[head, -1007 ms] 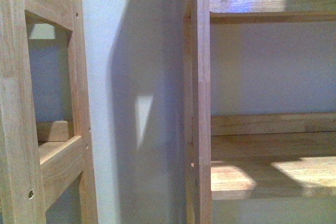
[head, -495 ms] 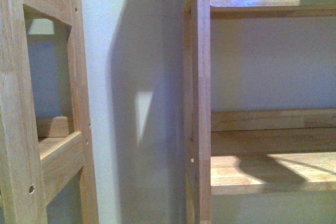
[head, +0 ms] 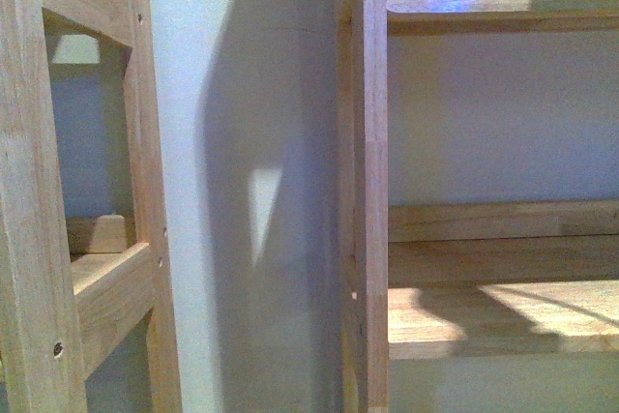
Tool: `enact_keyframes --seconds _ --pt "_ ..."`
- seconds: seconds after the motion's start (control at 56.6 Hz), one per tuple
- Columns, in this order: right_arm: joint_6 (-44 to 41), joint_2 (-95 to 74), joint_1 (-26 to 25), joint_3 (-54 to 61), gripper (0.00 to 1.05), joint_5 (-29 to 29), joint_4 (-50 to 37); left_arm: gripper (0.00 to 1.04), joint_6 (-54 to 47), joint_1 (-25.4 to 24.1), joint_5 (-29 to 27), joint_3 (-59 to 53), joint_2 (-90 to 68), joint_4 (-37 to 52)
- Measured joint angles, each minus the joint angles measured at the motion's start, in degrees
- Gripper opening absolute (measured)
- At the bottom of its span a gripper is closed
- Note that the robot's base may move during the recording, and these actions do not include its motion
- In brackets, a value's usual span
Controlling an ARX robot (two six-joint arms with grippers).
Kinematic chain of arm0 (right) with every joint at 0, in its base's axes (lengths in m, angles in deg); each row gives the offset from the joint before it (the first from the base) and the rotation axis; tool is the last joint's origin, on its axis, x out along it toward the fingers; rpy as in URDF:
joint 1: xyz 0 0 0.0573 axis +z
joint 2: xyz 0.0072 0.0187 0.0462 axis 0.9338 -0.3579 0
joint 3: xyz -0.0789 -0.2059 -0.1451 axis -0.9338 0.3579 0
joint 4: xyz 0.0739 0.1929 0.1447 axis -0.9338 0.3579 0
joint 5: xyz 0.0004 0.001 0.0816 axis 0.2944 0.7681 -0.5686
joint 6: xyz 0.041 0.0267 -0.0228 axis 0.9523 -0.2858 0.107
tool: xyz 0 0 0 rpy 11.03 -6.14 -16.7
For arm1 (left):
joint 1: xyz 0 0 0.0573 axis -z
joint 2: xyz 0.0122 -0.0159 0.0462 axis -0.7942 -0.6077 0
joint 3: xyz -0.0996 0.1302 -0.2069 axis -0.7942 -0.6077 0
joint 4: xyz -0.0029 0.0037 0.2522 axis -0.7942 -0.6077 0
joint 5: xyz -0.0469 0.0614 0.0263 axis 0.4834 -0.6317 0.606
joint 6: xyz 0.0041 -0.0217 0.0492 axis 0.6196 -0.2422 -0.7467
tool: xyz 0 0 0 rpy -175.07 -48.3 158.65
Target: Put away toys
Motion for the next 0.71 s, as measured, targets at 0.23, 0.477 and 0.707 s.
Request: enact_keyframes --seconds 0.23,0.477,0.707 --pt "-2.14 0.26 0.31 1.25 0.8 0.11 -2.8 0.98 0.0 0.0 0.0 0.0 0.0 0.0" --pt "-3.15 2.05 0.39 4.0 0.98 1.2 -6.82 0.98 0.0 0.0 0.0 0.0 0.0 0.0" --pt "-3.67 6.95 -0.57 6.32 0.98 2.95 -10.78 0.98 0.0 0.0 0.0 0.0 0.0 0.0"
